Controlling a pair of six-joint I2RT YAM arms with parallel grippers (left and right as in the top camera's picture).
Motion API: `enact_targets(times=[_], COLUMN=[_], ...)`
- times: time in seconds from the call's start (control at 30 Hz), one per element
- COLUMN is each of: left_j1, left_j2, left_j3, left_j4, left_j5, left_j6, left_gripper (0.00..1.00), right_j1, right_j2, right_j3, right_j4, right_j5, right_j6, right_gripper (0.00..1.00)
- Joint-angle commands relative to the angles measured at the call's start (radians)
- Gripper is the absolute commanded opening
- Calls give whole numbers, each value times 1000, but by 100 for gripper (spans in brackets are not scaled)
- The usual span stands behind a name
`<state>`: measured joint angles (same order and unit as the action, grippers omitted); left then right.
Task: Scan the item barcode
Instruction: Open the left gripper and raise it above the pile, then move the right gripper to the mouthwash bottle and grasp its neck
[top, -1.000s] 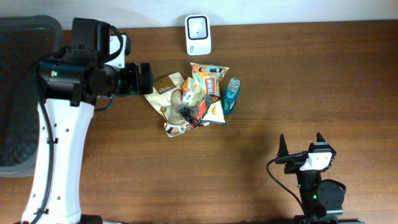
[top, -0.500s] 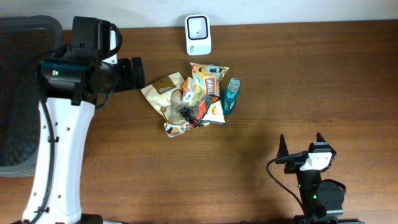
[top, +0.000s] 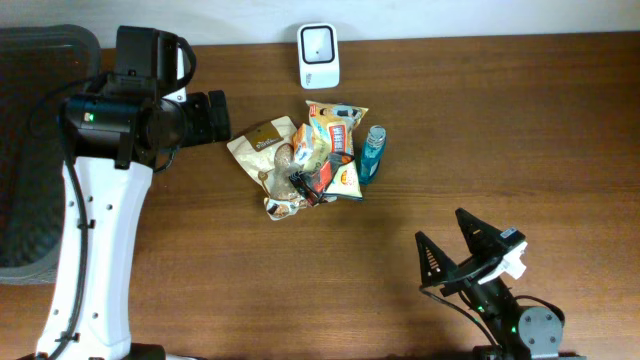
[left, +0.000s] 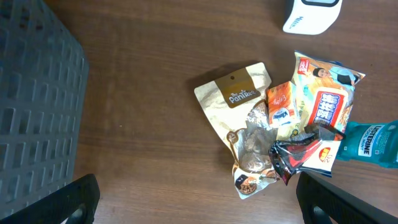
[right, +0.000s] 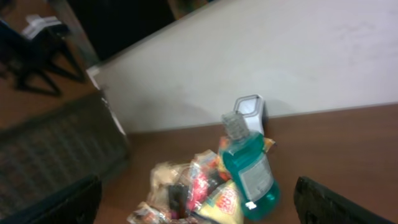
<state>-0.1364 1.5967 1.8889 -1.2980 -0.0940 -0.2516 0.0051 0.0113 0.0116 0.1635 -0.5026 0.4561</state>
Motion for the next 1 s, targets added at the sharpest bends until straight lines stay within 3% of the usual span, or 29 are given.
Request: enact_targets(times=[0.0,0.13,0.3,0.43,0.5,0.57,0.67,0.73,0.8,0.87,0.97], left_j1=[4,4,4,4,4,4,4,4,4,4,4], left_j2=[6,6,6,6,6,6,6,6,6,6,6], left_j3=[6,6,6,6,6,6,6,6,6,6,6], left_j4=[-2,-2,-2,-2,-2,-2,-2,-2,-2,-2,-2], left_j5=[-16,-16,-16,-16,-16,-16,-16,-16,-16,-16,-16], left_j6=[-10,-10,-10,-10,-10,-10,-10,-10,-10,-10,-10], left_gripper=[99,99,99,99,99,99,99,99,99,99,99], right_j1=[-6,-6,-6,-5,-5,-5,-5,-4,23,79,230], right_j2=[-8,14,182,504,718,836,980,1089,1158,1205,1258], right_j3=[-4,74,282,590,834,967,1094,1142,1144,1144,1145], right_j4=[89,97,-89,-394,-671,-804,-864,-797,-705,-699,-708], right_j5=[-36,-14,-10,-50,-52,-63,-225,-430,-502,-354,93], right_j6=[84,79,-21,-140,-142,-141,-129,-125,-98,-24,93], right_gripper=[98,98,98,98,98,98,98,100,91,91,91])
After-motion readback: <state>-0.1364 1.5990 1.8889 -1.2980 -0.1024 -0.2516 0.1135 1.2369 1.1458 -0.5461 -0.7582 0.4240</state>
